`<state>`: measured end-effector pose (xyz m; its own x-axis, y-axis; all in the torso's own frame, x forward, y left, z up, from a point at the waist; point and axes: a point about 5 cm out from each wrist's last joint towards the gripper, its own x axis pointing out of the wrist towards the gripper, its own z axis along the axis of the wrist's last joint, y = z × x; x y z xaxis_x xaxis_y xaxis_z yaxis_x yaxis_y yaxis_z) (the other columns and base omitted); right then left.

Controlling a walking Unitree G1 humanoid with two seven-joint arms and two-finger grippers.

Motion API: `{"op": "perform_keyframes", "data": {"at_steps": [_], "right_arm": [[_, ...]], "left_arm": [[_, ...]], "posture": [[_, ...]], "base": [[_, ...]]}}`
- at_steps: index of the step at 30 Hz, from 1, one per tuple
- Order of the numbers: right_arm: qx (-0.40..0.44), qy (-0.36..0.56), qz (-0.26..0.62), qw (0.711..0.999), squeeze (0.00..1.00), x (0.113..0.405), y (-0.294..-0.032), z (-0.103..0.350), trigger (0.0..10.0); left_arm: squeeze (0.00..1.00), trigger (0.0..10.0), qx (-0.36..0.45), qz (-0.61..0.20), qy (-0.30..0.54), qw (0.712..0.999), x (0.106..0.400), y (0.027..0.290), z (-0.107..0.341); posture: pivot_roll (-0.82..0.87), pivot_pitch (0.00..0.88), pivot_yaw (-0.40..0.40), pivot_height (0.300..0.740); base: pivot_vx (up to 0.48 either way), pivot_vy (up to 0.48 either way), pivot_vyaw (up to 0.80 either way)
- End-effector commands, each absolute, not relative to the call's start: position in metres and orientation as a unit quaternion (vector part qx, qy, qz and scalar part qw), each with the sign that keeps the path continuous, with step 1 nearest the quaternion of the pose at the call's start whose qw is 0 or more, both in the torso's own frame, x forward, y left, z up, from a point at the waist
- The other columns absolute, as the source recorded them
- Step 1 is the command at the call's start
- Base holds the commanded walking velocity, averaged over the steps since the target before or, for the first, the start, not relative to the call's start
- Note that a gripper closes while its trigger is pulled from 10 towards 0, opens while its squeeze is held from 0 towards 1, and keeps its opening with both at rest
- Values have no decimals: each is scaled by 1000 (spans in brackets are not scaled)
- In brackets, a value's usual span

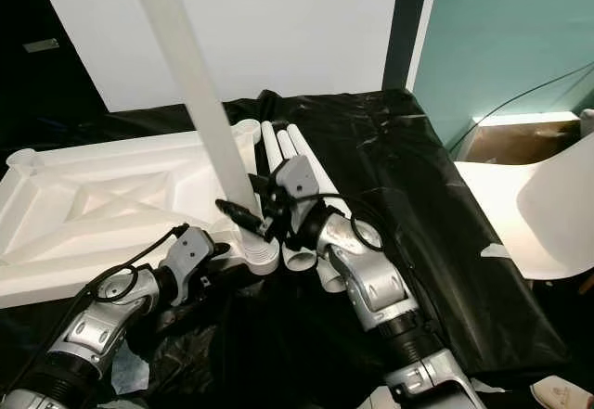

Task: Building children table

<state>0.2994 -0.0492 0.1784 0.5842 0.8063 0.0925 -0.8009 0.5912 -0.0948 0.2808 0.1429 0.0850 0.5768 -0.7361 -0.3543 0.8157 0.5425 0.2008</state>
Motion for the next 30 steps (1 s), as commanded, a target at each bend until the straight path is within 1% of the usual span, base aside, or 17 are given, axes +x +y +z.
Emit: {"op": "perform_keyframes", "data": {"at_steps": [1, 6, 13, 17, 19, 20, 21, 30], "right_arm": [[-2, 55, 396, 917, 0, 306, -67, 143, 10000], [1, 42, 406, 913, 0, 305, -64, 150, 10000], [-4, 46, 412, 910, 0, 302, -64, 144, 10000], [-20, 37, 432, 901, 0, 297, -64, 143, 10000], [-45, 26, 460, 886, 0, 292, -66, 145, 10000], [-45, 26, 460, 886, 0, 292, -66, 145, 10000], [-55, 17, 471, 880, 0, 291, -67, 147, 10000], [-72, 9, 482, 873, 0, 289, -70, 150, 10000]], "left_arm": [[0, 10000, 174, -419, 123, 883, 279, 146, 78], [0, 10000, 174, -421, 122, 882, 280, 144, 78], [0, 10000, 174, -418, 121, 883, 279, 146, 78], [0, 10000, 172, -417, 122, 884, 277, 146, 77], [0, 10000, 170, -416, 123, 885, 276, 146, 76], [0, 10000, 170, -416, 123, 885, 276, 146, 76], [0, 10000, 170, -415, 123, 885, 276, 146, 76], [0, 10000, 170, -413, 121, 886, 278, 146, 77]], "posture": [[62, 0, 43, 740], [62, 0, 42, 740], [66, 0, 39, 740], [71, 0, 34, 740], [72, 0, 32, 740], [72, 0, 32, 740], [70, 0, 32, 740], [65, 0, 38, 740]], "base": [[0, 0, 0], [0, 0, 0], [0, 0, 0], [0, 0, 0], [0, 0, 0], [0, 0, 0], [0, 0, 0], [0, 0, 0]]}}
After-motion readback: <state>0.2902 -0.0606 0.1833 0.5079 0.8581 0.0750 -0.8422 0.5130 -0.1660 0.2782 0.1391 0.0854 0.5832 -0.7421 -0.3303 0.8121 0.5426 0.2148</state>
